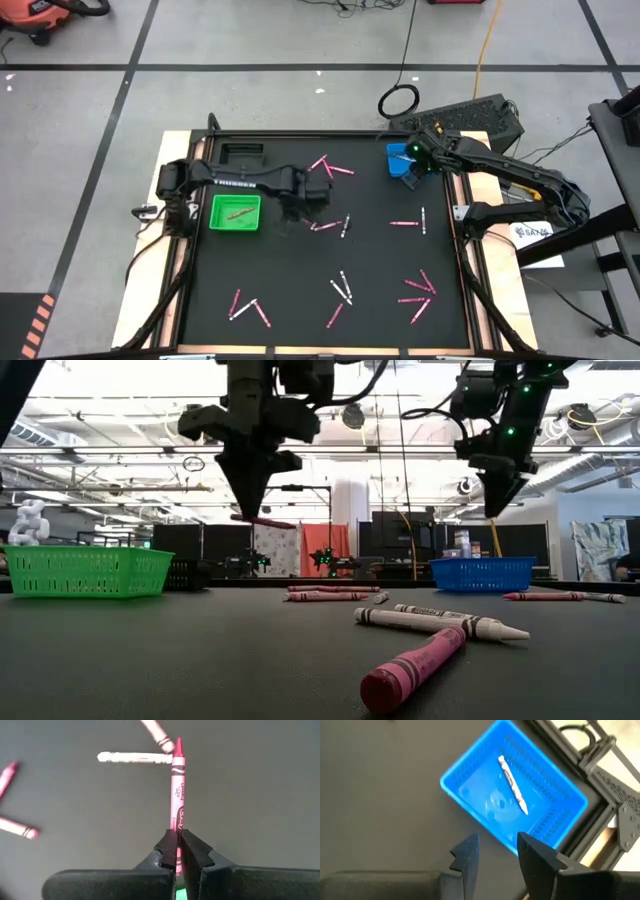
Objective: Sort crayons
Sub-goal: Put the red crayon into the back bin
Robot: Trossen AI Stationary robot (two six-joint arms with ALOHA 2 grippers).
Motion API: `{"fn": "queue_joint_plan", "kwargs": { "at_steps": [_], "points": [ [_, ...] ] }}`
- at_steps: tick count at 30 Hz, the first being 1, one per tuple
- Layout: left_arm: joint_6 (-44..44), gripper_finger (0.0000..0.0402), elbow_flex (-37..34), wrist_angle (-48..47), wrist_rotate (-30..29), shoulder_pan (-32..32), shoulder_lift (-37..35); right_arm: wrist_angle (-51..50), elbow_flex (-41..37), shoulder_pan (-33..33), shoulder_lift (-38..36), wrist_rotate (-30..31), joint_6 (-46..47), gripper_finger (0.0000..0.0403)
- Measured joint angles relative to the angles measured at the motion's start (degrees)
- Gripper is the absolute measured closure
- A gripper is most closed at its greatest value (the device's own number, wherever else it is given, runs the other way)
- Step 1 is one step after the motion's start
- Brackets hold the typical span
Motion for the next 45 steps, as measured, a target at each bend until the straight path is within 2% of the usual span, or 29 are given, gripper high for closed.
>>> {"fn": "queue_joint_plan", "kwargs": {
  "at_steps": [5, 16, 26, 38, 45],
  "points": [
    [-0.42, 0.0393, -1.86, 1.07, 0.02, 4.14, -2.98, -2.55, 0.0, 0.0, 0.0, -0.02, 0.0, 0.0284],
    [-0.95, 0.0393, -14.97, 4.72, -0.25, 14.51, -14.16, -2.89, 0.0, 0.0, 0.02, 0.0, -0.08, 0.0284],
    [2.06, 0.0393, -25.75, 8.89, -0.68, 28.03, -19.36, -2.72, 0.0, 0.0, 0.02, -0.02, 0.0, 0.0284],
    [8.12, 0.0393, -29.68, 14.85, -0.03, 44.01, -19.77, 0.39, 0.0, 0.0, 0.02, -0.04, 0.0, 0.0284],
    [9.34, 0.0393, -29.77, 14.87, 0.49, 50.42, -19.77, 3.06, 0.0, 0.0, 0.01, -0.04, -0.02, 0.0284]
  ]
}}
